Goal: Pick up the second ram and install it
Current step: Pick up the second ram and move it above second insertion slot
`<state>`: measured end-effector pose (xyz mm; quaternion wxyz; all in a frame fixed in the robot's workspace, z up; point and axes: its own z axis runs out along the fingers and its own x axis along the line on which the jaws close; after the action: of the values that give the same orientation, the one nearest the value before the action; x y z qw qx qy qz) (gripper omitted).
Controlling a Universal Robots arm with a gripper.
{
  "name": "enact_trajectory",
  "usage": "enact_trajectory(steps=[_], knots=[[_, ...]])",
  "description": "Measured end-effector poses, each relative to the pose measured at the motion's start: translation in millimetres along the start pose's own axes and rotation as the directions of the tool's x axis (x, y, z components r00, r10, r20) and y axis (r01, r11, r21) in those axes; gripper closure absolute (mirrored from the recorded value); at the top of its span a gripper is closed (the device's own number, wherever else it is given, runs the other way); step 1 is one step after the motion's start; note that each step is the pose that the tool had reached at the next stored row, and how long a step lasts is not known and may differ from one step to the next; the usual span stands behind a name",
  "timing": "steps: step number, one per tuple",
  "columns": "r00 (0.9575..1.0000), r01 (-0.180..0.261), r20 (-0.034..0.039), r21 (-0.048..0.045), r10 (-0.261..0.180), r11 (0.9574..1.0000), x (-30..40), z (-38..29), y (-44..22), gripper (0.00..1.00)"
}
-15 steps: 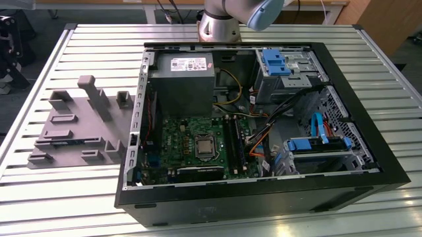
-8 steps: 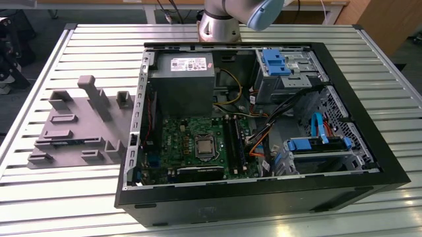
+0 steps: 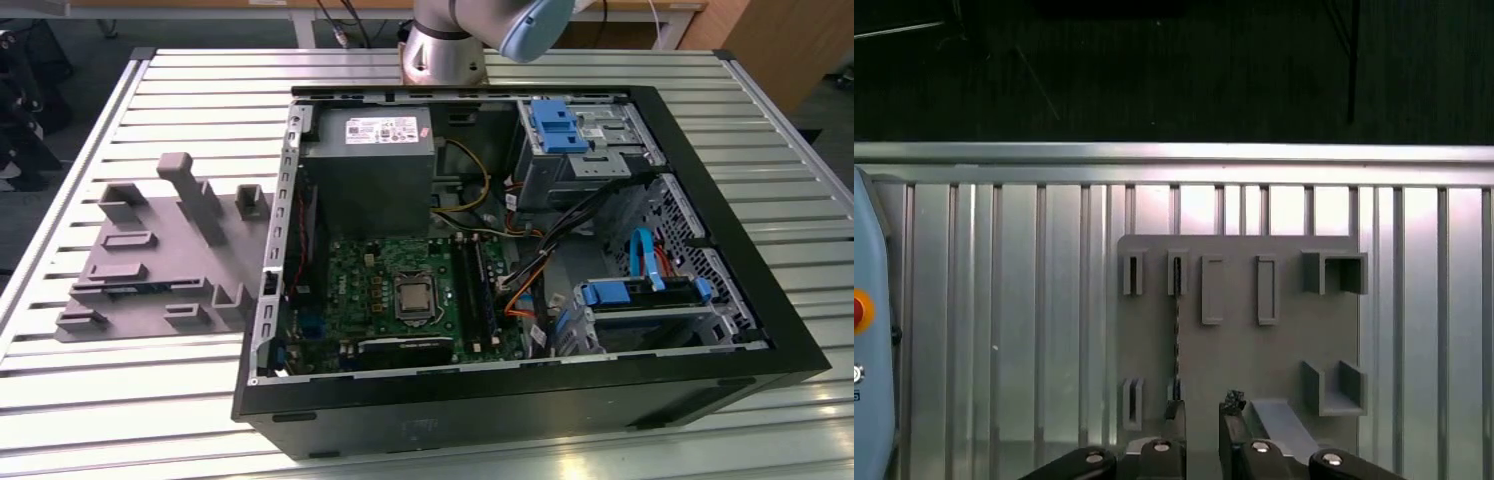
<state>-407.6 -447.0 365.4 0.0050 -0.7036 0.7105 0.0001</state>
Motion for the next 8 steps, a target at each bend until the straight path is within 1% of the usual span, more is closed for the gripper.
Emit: enact_trajectory(steps=[1, 2, 4, 5, 6, 8], knots=[[1.0000, 0.000, 0.0001, 0.0001, 0.000, 1.0000, 0.0, 0.1, 0.0, 0.68], [1.0000, 0.000, 0.0001, 0.0001, 0.000, 1.0000, 0.0, 0.1, 0.0, 0.68], [1.0000, 0.000, 0.0001, 0.0002, 0.000, 1.0000, 0.0, 0.8, 0.1, 0.56], [1.0000, -0.001, 0.0001, 0.0002, 0.001, 1.0000, 0.0, 1.6, 0.1, 0.56], [1.0000, -0.003, 0.0001, 0.0002, 0.003, 1.0000, 0.0, 2.7, 0.1, 0.50], [0.9999, -0.011, 0.0000, 0.0001, 0.011, 0.9999, 0.0, 5.5, 0.1, 0.50]])
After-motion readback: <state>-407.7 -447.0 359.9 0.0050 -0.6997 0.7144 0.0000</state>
